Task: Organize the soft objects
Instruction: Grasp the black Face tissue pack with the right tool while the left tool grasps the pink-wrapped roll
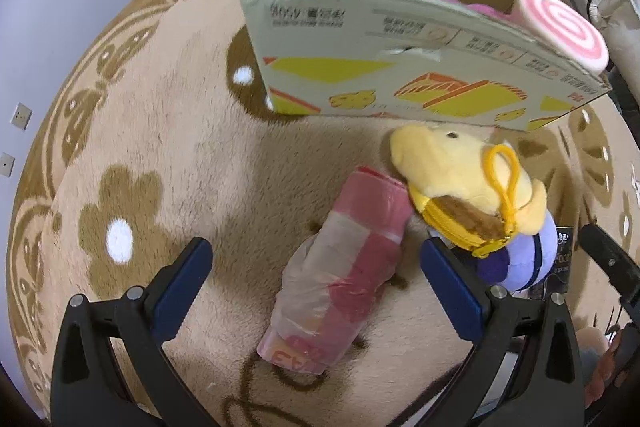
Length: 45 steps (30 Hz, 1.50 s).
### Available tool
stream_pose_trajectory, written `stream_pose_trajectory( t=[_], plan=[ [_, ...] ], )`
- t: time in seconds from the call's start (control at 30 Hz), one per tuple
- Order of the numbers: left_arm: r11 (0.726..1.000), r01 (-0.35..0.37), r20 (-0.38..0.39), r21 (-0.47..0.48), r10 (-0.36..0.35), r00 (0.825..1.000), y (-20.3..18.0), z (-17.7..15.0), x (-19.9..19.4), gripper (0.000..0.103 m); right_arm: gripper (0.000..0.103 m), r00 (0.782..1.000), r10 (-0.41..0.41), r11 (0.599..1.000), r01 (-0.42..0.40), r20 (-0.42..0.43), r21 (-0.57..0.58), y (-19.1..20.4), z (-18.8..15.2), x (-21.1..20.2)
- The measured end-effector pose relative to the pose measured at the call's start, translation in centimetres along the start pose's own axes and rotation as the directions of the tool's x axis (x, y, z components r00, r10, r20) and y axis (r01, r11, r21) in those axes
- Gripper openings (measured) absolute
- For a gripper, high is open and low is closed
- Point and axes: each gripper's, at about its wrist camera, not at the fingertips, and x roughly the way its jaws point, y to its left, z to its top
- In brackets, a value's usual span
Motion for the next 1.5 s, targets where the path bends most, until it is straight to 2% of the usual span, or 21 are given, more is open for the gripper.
stream_pose_trajectory(
  t=[0.03,0.17,0.23,0.33,0.47,0.6,0.77,0.9,1.03,1.13,1.23,1.37,1.5],
  plan=[
    [1.000,0.006,-0.007,-0.006,-0.006,1.000,0.1,0.1,0.2,0.103,0.065,1.000,-0.002,1.000,0.002,-0.012,0.004,-0.1,-0.1,0.3],
    [1.000,0.001,-0.025,-0.008,-0.001,1.000,0.3,0.1,0.9,0.103,0.063,0.999,-0.013,1.000,0.014,-0.041,0.012,-0.4,-0.3,1.0],
    [1.000,-0.005,-0.037,0.001,0.005,0.999,0.2,0.1,1.4,0.103,0.054,0.998,-0.020,1.000,0.020,-0.057,0.012,-0.4,-0.4,1.4],
    [1.000,-0.013,-0.058,0.016,0.014,0.998,0.1,0.0,2.2,0.103,0.047,0.996,-0.027,1.000,0.028,-0.087,0.011,-0.4,-0.6,2.1],
    [0.999,-0.029,-0.069,0.036,0.032,0.997,-0.1,-0.1,2.9,0.103,0.047,0.994,-0.032,0.999,0.032,-0.104,-0.001,-0.2,-0.9,2.5],
    [0.994,-0.091,-0.047,0.052,0.094,0.995,-0.2,0.0,3.4,0.103,0.048,0.993,-0.019,1.000,0.021,-0.116,0.012,-0.5,-0.9,3.1],
    [0.993,-0.095,-0.062,0.074,0.100,0.993,0.0,0.2,4.3,0.102,0.049,0.992,0.001,0.999,0.003,-0.126,0.032,-1.2,-1.0,3.8],
    [0.989,-0.134,-0.037,0.064,0.136,0.990,-0.6,0.2,4.6,0.103,0.049,0.991,-0.042,0.999,0.040,-0.130,-0.015,-0.5,-1.1,4.3],
    [0.989,-0.141,-0.029,0.053,0.142,0.989,-1.3,-0.5,4.4,0.102,0.050,0.988,-0.059,0.998,0.055,-0.141,-0.032,-0.3,-1.4,4.9],
    [0.990,-0.130,-0.030,0.056,0.132,0.991,-1.2,-0.7,4.5,0.094,0.051,0.986,-0.083,0.995,0.076,-0.143,-0.058,0.1,-1.6,5.3],
    [0.990,-0.125,-0.025,0.064,0.127,0.992,-1.3,-0.6,4.5,0.093,0.051,0.985,-0.101,0.993,0.091,-0.143,-0.074,0.5,-1.6,5.7],
    [0.984,-0.147,0.000,0.096,0.148,0.989,-2.0,-0.9,4.2,0.089,0.051,0.987,-0.074,0.997,0.068,-0.142,-0.049,0.3,-1.7,5.9],
    [0.982,-0.138,0.015,0.125,0.138,0.990,-3.2,-1.6,3.9,0.074,0.050,0.989,-0.059,0.998,0.054,-0.139,-0.038,-0.2,-1.4,5.3]
  ],
)
